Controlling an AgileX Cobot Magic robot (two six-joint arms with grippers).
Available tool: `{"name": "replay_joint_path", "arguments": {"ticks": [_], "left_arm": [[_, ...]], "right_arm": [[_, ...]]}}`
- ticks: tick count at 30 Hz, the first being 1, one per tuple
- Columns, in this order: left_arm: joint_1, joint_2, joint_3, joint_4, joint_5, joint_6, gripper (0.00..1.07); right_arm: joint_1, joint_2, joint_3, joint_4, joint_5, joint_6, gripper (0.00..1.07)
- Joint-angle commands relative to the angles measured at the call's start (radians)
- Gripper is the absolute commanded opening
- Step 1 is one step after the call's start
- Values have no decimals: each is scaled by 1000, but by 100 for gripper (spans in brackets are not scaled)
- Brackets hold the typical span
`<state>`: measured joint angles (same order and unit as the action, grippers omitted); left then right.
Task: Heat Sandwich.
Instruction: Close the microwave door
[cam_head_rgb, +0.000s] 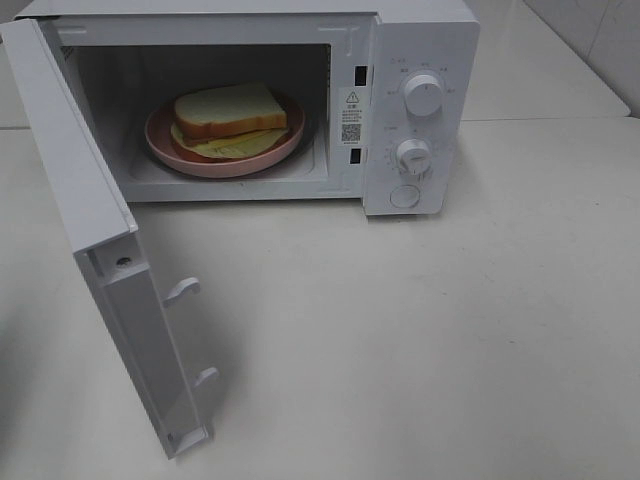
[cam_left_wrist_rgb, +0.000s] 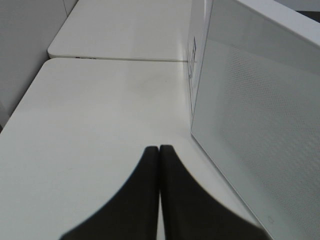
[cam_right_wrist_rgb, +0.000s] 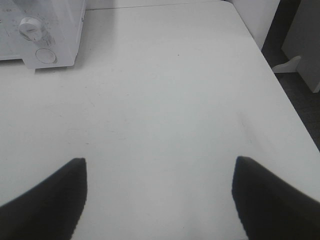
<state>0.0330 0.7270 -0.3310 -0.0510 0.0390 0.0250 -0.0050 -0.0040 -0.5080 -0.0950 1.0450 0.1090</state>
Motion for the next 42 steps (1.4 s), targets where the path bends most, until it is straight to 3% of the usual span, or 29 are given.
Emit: {"name": "replay_joint_path", "arguments": {"ticks": [1, 8, 16, 18, 19, 23, 24, 29, 36, 42], "left_arm": [[0, 59, 37, -2, -170, 0, 0], [0, 215, 91, 32, -445, 0, 0], [-1, 372, 98, 222, -641, -16, 0], [-1, 395, 98, 268, -679, -41, 0], [-1, 418, 98, 299, -712, -95, 0], [-1, 458, 98, 348, -755, -153, 0], [-1, 487, 98, 403, -785, -177, 0], [-22, 554, 98, 521, -882, -194, 0], [-131, 615, 98, 503, -910, -171, 0], [-276, 644, 98, 332, -922, -105, 0]], "right_arm": [[-8, -27, 1, 0, -8, -7, 76], [-8, -27, 1, 0, -8, -7, 76], [-8, -27, 1, 0, -8, -7, 76], [-8, -27, 1, 0, -8, -7, 76], [-8, -27, 1, 0, -8, -7, 76], [-8, -27, 1, 0, -8, -7, 76], [-8, -27, 1, 0, -8, -7, 76], [-8, -27, 1, 0, -8, -7, 76], [-8, -27, 1, 0, -8, -7, 76], [-8, -27, 1, 0, -8, -7, 76]]}}
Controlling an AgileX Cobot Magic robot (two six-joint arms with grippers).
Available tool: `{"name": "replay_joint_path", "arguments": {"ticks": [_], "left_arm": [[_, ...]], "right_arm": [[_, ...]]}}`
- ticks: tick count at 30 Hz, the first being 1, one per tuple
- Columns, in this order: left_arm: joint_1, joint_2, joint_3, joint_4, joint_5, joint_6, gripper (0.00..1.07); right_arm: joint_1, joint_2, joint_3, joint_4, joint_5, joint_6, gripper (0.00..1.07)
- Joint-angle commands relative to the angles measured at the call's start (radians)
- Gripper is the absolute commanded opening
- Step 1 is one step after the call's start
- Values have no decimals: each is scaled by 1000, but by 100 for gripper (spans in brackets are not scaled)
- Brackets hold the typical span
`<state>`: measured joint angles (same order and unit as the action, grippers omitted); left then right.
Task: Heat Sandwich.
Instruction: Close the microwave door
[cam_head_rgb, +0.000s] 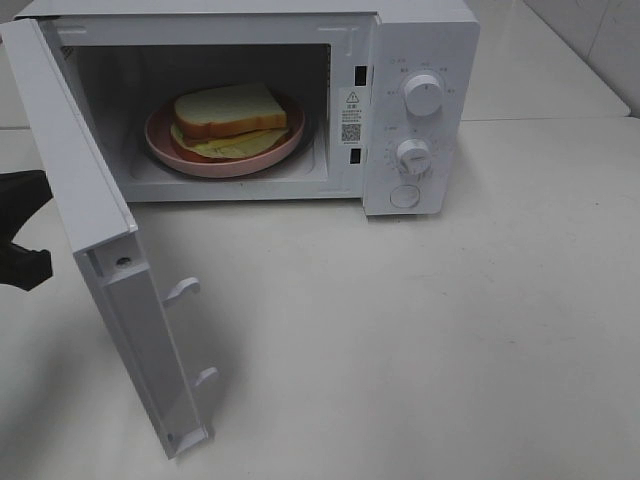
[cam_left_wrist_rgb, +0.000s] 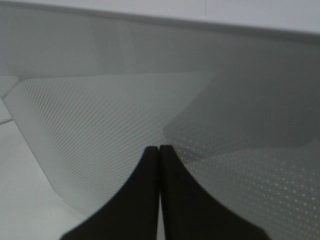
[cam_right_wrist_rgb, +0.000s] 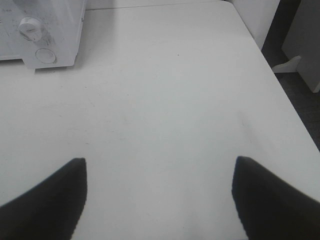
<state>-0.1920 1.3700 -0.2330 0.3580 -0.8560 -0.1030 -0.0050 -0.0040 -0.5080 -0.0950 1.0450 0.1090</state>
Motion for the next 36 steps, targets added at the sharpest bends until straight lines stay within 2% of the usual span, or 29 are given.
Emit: {"name": "replay_joint_path", "arguments": {"ticks": [1, 3, 4, 6, 7, 10, 12, 15, 19, 27, 31, 35, 36], "left_arm": [[-68, 1, 0, -99, -29, 40, 0], [-88, 1, 0, -128, -30, 59, 0], [-120, 1, 0, -188, -30, 86, 0], [-152, 1, 0, -258, -30, 103, 0], [-152, 1, 0, -258, -30, 103, 0], [-210, 1, -4, -367, -40, 139, 0], [-223, 1, -7, -385, -38, 149, 0], [-272, 1, -34, -458, -34, 197, 0], [-295, 13, -63, -490, -31, 211, 0], [-299, 96, -107, -491, -29, 209, 0], [-338, 130, -152, -511, -29, 215, 0], [-407, 189, -219, -606, -29, 236, 0], [-407, 189, -219, -606, -29, 236, 0]], "right_arm": [[-8, -27, 1, 0, -8, -7, 76], [-8, -27, 1, 0, -8, -7, 76], [-8, -27, 1, 0, -8, -8, 76], [-8, -27, 1, 0, -8, -8, 76], [-8, -27, 1, 0, -8, -8, 76], [-8, -27, 1, 0, -8, -8, 76], [-8, -27, 1, 0, -8, -8, 76], [-8, -27, 1, 0, -8, -8, 76], [-8, -27, 1, 0, -8, -8, 76], [-8, -27, 1, 0, -8, -8, 76], [-8, -27, 1, 0, -8, -8, 76], [-8, -27, 1, 0, -8, -8, 76], [-8, -27, 1, 0, -8, -8, 76]]}}
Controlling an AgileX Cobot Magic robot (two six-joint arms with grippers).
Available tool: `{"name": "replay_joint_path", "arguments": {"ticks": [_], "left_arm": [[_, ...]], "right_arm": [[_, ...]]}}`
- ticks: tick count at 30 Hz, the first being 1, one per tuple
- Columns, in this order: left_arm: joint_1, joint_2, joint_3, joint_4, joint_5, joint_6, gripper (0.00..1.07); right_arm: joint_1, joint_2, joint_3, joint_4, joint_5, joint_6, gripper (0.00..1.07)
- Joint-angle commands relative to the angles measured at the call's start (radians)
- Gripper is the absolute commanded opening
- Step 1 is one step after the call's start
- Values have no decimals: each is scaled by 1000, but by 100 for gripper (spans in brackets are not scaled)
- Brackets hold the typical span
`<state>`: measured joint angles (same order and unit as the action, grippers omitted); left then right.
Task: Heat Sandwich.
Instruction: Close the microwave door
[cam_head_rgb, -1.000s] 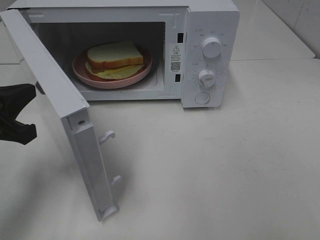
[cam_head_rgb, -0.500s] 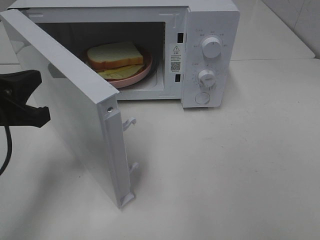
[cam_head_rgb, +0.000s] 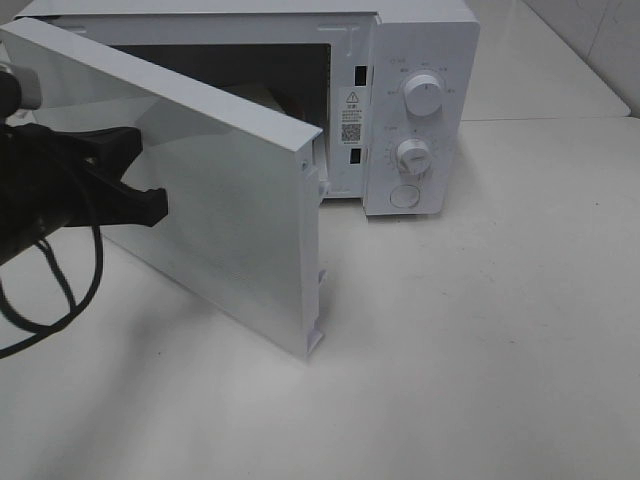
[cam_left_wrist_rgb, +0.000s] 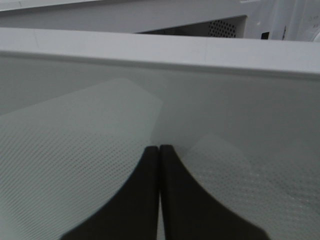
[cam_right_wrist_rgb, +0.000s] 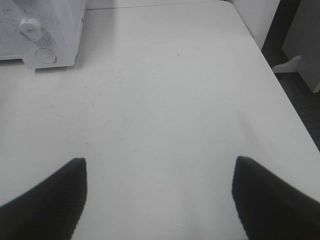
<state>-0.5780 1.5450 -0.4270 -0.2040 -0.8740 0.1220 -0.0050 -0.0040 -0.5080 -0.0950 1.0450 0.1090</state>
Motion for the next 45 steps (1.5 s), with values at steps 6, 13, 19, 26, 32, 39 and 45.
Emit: {"name": "replay_joint_path", "arguments": {"ticks": [6, 13, 19, 26, 32, 39, 45], "left_arm": [[-118, 104, -118, -178, -11, 74, 0], [-208, 200, -253, -309, -10, 174, 0], [-245, 249, -343, -409, -8, 251, 0], [-265, 317, -463, -448, 14, 299, 0], [-265, 376, -567, -528, 52, 364, 0], [-264, 428, -639, -558, 62, 402, 0], [-260, 473, -729, -595, 74, 486, 0]], "right_arm": [[-8, -27, 1, 0, -8, -8, 76], [-8, -27, 1, 0, -8, -8, 76], [-8, -27, 1, 0, -8, -8, 76], [-8, -27, 1, 0, -8, -8, 76], [-8, -27, 1, 0, -8, -8, 76], [-8, -27, 1, 0, -8, -8, 76], [-8, -27, 1, 0, -8, -8, 76]]}}
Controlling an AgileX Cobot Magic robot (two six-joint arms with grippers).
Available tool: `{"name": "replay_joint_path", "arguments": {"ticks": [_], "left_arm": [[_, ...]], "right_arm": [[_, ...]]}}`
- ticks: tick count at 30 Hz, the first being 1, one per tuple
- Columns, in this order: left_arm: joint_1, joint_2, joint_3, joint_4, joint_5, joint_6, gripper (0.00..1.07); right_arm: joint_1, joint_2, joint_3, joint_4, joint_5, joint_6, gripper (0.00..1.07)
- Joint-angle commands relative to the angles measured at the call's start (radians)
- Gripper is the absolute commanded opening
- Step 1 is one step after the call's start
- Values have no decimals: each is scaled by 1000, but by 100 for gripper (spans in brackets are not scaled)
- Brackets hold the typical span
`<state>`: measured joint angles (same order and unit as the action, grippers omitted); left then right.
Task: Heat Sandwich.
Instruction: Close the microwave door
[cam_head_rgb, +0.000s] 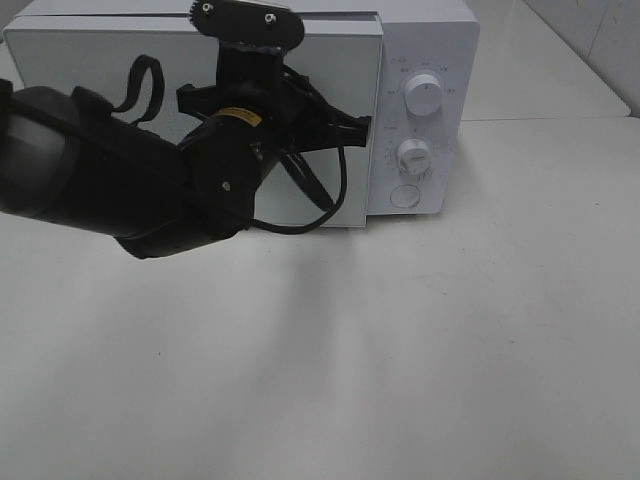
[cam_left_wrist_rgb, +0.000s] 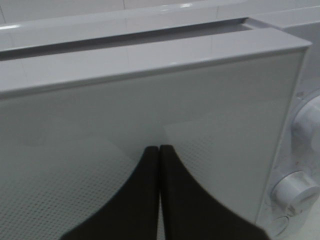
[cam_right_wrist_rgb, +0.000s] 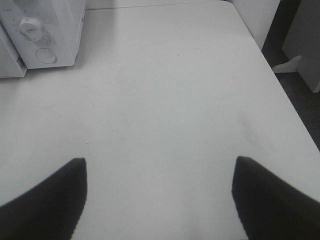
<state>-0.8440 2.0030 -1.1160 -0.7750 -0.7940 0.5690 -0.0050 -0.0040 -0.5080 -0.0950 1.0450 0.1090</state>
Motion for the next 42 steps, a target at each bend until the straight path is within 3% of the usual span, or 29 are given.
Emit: {"name": "replay_joint_path", "arguments": {"ticks": [1, 11, 24, 37, 42], "left_arm": [[6, 20, -54, -31, -4, 50, 0], [83, 53, -130, -45, 58, 55, 0], [78, 49, -130, -46, 59, 59, 0], [56, -45, -30, -49, 162, 59, 0], [7, -107, 66, -49, 191, 59, 0]], "right_arm": [[-8, -27, 1, 0, -8, -8, 76], [-8, -27, 1, 0, -8, -8, 76], [-8, -27, 1, 0, -8, -8, 76], [-8, -27, 1, 0, -8, -8, 76], [-8, -27, 1, 0, -8, -8, 76]]}}
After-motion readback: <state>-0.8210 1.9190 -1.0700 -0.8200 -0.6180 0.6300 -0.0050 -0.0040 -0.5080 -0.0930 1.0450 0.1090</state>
